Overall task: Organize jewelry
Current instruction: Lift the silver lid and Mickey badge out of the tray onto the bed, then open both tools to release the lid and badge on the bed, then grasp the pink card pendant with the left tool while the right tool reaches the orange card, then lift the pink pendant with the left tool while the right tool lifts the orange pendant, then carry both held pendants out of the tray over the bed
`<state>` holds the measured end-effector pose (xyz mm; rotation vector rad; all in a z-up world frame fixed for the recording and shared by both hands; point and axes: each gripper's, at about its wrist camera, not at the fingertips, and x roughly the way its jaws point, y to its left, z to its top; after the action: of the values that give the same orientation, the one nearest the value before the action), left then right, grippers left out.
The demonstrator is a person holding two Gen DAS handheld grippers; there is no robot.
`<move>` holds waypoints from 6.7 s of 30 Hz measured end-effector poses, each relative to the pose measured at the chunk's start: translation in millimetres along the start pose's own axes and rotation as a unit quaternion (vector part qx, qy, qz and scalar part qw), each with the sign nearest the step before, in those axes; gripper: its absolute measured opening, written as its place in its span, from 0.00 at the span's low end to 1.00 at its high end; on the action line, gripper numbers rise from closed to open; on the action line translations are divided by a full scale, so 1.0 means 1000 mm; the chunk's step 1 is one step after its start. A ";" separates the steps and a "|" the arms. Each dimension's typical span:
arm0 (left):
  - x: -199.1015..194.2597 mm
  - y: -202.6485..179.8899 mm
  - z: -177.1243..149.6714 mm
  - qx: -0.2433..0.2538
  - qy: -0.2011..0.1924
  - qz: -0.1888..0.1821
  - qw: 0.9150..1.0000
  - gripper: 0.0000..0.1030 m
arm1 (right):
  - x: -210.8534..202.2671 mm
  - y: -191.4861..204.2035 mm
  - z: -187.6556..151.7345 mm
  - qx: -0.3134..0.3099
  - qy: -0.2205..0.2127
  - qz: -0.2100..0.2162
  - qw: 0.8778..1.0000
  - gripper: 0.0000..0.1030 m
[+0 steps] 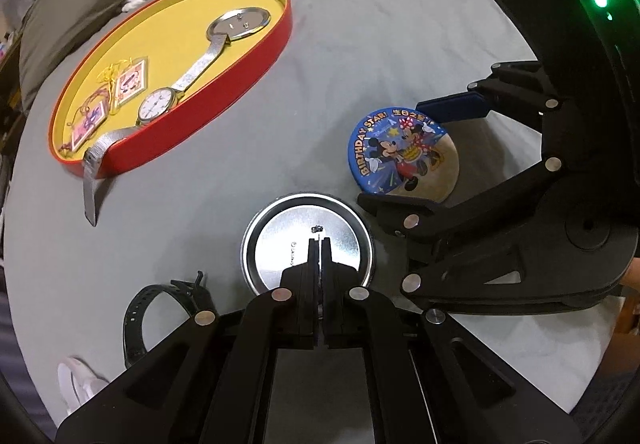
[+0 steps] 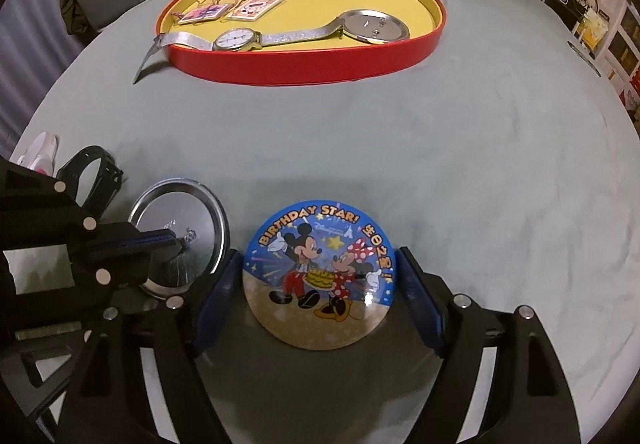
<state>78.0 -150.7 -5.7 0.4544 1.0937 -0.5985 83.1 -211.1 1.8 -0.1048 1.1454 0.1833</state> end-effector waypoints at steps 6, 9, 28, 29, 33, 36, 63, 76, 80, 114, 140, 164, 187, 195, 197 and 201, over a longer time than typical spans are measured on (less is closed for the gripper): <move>-0.016 0.002 -0.002 0.005 0.003 0.020 1.000 0.84 | -0.014 -0.006 -0.001 0.000 0.005 -0.019 1.000 0.76; -0.040 0.005 -0.002 0.006 -0.027 0.027 0.999 0.88 | -0.038 -0.018 0.003 0.016 -0.017 -0.005 1.000 0.85; -0.118 0.104 0.078 -0.119 -0.099 0.045 0.987 0.95 | -0.120 -0.062 0.097 0.081 -0.107 0.016 0.991 0.85; -0.116 0.105 0.079 -0.116 -0.097 0.049 0.987 0.95 | -0.119 -0.062 0.101 0.081 -0.108 0.016 0.991 0.85; -0.102 0.127 0.092 -0.111 -0.083 0.069 0.988 0.95 | -0.110 -0.066 0.122 0.079 -0.110 0.017 0.991 0.85; -0.088 0.148 0.100 -0.121 -0.074 0.072 0.987 0.95 | -0.101 -0.069 0.137 0.082 -0.109 0.022 0.990 0.85; 0.031 0.234 0.098 0.021 -0.027 0.057 0.998 0.95 | 0.076 0.030 0.264 0.004 -0.034 0.055 0.998 0.69; 0.045 0.238 0.100 0.071 -0.041 0.044 0.996 0.89 | 0.105 0.038 0.274 0.003 -0.027 0.036 0.999 0.48; 0.044 0.241 0.099 0.075 -0.047 0.021 0.996 0.79 | 0.104 0.034 0.274 0.005 -0.033 0.030 0.999 0.29; 0.013 0.244 0.110 0.045 -0.074 -0.032 0.996 0.01 | 0.088 0.029 0.262 -0.004 -0.054 0.032 0.998 0.06; -0.089 0.243 0.128 0.039 -0.124 -0.002 0.992 0.01 | 0.044 0.037 0.264 -0.003 -0.048 0.023 0.999 0.10; -0.053 0.261 0.110 0.030 -0.113 -0.016 0.993 0.01 | 0.076 0.040 0.261 0.010 -0.063 0.012 0.998 0.03; -0.221 0.214 0.112 0.058 -0.180 0.035 0.981 0.01 | -0.108 0.051 0.258 -0.017 -0.160 -0.014 0.987 0.03; -0.294 0.191 0.091 0.066 -0.202 0.056 0.976 0.01 | -0.182 0.068 0.241 -0.027 -0.195 -0.011 0.980 0.03; -0.310 0.185 0.083 0.068 -0.206 0.061 0.974 0.01 | -0.200 0.075 0.234 -0.033 -0.203 -0.010 0.979 0.03; -0.340 0.170 0.067 0.074 -0.213 0.072 0.972 0.01 | -0.236 0.086 0.219 -0.042 -0.219 -0.007 0.975 0.03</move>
<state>121.7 12.7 341.3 0.5014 0.6051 -0.6163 167.5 -109.7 307.7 -0.1402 0.6969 0.2304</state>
